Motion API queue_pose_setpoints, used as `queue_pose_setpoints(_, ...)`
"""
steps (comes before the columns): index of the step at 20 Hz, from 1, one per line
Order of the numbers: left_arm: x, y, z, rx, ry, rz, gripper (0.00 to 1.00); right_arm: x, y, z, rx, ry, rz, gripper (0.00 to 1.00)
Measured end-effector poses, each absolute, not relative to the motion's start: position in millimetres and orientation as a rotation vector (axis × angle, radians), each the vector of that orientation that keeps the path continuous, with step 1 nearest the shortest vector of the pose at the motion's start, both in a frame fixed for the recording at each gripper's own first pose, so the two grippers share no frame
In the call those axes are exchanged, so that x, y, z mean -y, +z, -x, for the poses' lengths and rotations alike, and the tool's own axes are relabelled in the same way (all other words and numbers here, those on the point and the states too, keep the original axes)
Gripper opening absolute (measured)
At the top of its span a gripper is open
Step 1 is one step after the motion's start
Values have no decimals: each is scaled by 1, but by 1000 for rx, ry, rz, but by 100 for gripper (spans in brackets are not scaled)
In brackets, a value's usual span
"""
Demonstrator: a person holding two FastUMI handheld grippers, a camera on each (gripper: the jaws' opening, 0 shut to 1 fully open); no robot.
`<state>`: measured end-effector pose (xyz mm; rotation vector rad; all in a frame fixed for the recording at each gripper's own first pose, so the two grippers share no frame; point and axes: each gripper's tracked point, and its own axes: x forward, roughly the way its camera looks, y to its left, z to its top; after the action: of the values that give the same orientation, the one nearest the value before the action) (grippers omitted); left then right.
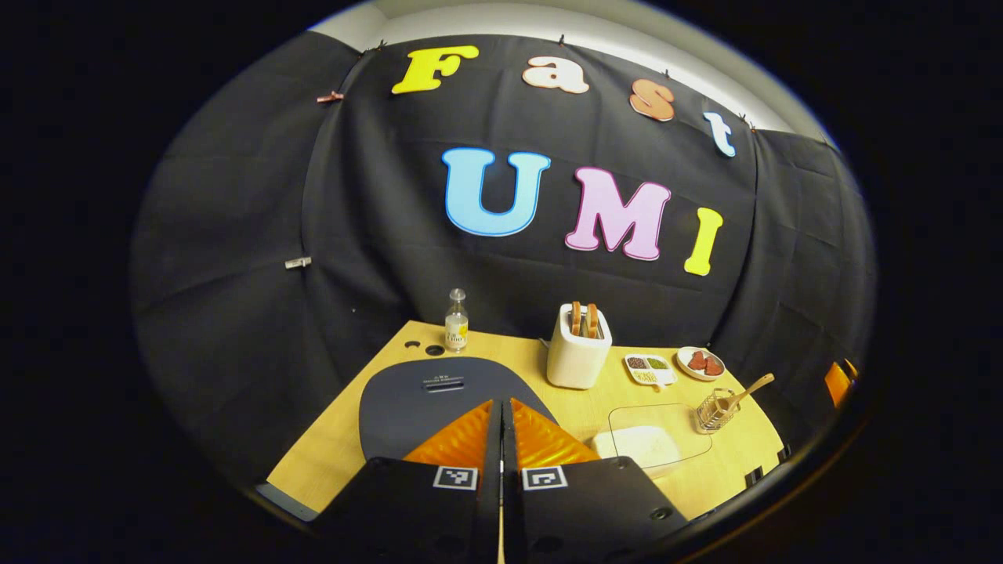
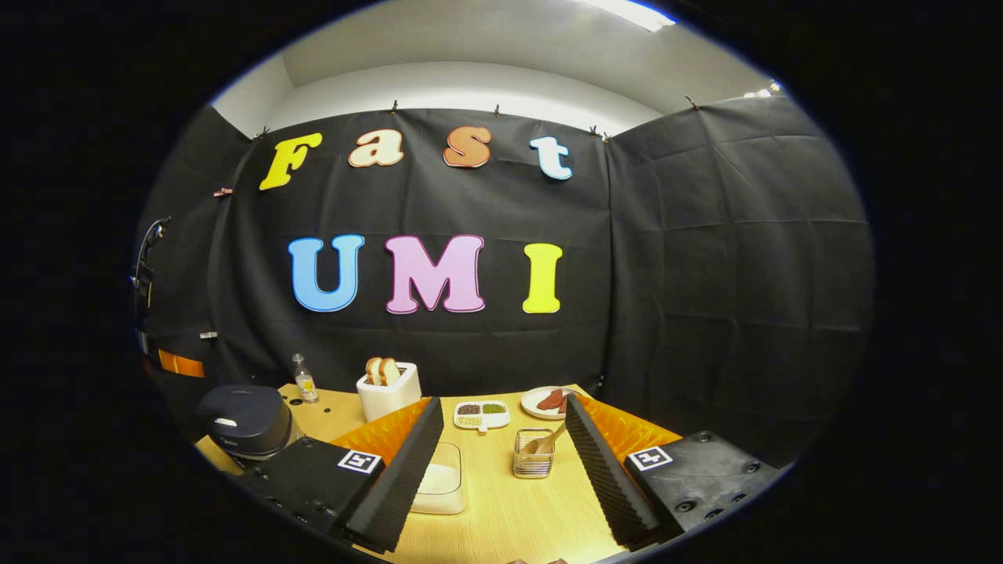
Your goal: Close the left gripper, press the button to open the rice cooker; take a wooden spoon from the chopstick holder with the right hand, scoop a spoonful of rice and pour it into the rice cooker, then put the wooden spoon back into the chopstick holder.
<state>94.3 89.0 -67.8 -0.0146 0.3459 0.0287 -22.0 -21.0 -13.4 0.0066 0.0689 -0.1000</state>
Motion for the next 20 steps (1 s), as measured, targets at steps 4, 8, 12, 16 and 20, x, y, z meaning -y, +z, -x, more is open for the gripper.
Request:
queue_pose_setpoints(4, -93, -106, -101, -455, 27, 40, 7, 29, -20, 26, -91, -121, 3, 98)
queue_pose_setpoints(8, -96, -138, -102, -537, 30, 22, 7, 33, -27, 27, -115, -135, 0, 98)
queue_pose_setpoints(12, -98, -156, -96, -576, 29, 40, 7, 32, -36, 28, -140, -141, -3, 98)
queue_pose_setpoints(16, -97, -160, -96, -582, 39, 46, 8, 26, -45, 26, -164, -130, -2, 98)
queue_pose_setpoints(20, -95, -163, -94, -555, 51, 24, 8, 16, -55, 21, -193, -104, -10, 98)
